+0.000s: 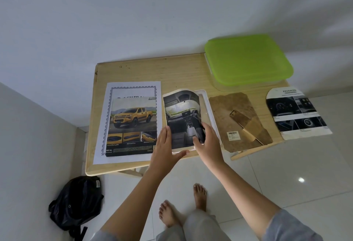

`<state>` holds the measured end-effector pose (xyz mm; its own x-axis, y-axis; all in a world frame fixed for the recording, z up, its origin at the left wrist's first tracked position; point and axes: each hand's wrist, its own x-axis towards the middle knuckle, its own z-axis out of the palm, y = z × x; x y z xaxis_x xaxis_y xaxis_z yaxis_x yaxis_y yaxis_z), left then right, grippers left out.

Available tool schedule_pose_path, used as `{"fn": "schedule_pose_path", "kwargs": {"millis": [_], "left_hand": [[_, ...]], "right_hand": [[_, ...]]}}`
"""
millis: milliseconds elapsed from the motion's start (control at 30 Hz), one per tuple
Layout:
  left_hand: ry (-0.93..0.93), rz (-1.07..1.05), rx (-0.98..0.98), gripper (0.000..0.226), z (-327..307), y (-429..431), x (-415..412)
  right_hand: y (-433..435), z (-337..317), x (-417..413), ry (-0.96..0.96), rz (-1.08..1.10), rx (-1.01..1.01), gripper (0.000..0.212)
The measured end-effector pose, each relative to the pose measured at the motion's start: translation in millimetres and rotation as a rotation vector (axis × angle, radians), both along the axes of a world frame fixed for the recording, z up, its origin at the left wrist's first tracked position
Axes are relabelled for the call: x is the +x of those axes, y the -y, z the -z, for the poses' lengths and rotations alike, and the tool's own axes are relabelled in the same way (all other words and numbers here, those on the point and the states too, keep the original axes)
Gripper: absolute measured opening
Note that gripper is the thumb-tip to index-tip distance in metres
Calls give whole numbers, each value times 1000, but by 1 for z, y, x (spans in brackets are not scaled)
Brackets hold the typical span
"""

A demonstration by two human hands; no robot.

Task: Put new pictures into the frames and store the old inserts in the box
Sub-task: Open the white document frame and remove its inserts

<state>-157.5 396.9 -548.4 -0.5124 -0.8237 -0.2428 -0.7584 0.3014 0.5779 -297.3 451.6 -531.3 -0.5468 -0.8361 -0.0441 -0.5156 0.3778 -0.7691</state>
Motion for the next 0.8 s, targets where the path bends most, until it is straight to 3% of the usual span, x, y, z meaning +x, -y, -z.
{"fn": "schedule_pose_path", "kwargs": {"millis": [233, 367, 800], "left_hand": [[-19, 6, 16, 105, 0, 1, 2], [-13, -4, 35, 104, 1, 1, 1], [58, 0, 22, 106, 1, 1, 0]], "right_hand": [[14, -16, -27, 285, 127, 49, 66], [20, -21, -48, 455, 122, 86, 52], [21, -21, -69, 310, -1, 101, 67]]}}
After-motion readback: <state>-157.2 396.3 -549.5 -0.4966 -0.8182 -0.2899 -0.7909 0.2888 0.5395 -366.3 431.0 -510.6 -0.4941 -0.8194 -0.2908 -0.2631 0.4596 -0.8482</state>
